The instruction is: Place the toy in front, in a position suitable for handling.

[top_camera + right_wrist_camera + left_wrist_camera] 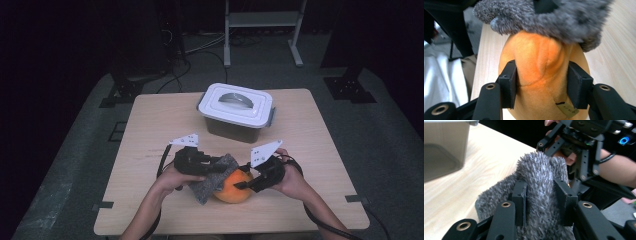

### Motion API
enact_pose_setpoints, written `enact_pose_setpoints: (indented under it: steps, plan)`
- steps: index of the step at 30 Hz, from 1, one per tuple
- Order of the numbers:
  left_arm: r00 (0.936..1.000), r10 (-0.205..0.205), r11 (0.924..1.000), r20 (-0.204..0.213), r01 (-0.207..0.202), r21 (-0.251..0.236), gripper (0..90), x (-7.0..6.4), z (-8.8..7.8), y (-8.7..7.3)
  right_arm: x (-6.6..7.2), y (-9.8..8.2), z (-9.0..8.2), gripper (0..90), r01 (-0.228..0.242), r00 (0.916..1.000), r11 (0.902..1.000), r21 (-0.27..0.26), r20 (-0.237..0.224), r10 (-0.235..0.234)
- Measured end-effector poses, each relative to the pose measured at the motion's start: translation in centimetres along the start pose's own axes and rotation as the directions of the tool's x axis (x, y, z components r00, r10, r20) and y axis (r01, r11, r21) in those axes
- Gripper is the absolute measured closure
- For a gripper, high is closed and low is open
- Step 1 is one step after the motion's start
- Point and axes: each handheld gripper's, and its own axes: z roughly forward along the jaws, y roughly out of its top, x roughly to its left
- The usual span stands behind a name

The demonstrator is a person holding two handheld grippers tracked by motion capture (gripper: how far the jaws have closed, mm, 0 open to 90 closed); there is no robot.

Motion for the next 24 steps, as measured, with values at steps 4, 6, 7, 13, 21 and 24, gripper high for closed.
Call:
enact_pose_setpoints:
  steps: [4,6,7,13,21,24]
  plan:
    - [0.9997,0.011,0.9998,-0.02,-0.011,0.019,65.3,0.0,-0.1,0.1,-0.7,-1.5,-1.1,47.5,-0.041,0.9991,0.9985,-0.037,-0.014,0.04]
    - [0.9998,0.003,0.9998,-0.02,-0.003,0.017,65.3,0.2,-0.1,-0.1,-0.9,-2.2,-1.7,46.5,-0.071,0.9974,0.9966,-0.042,-0.016,0.071]
    - [0.9998,-0.001,0.9999,-0.019,0.001,0.013,65.3,0.3,-0.2,-0.1,-1.0,-2.4,-1.8,46.3,-0.082,0.9966,0.9957,-0.044,-0.015,0.081]
    - [0.9999,-0.006,0.9998,-0.012,0.006,0.017,65.3,0.5,-0.3,-0.3,-0.9,-2.9,-2.4,44.0,-0.091,0.9958,0.9948,-0.047,0.002,0.091]
    - [0.9993,0.017,0.999,0.034,-0.018,0.04,65.3,-0.6,0.4,0.2,0.7,-2.3,-1.6,44.6,-0.009,0.9998,0.9998,-0.015,0.016,0.009]
    - [0.9976,0.036,0.9977,0.058,-0.04,0.054,65.2,-1.2,1.0,0.4,1.7,-1.8,-1.1,44.1,0.038,0.9989,0.9992,0.01,0.027,-0.039]
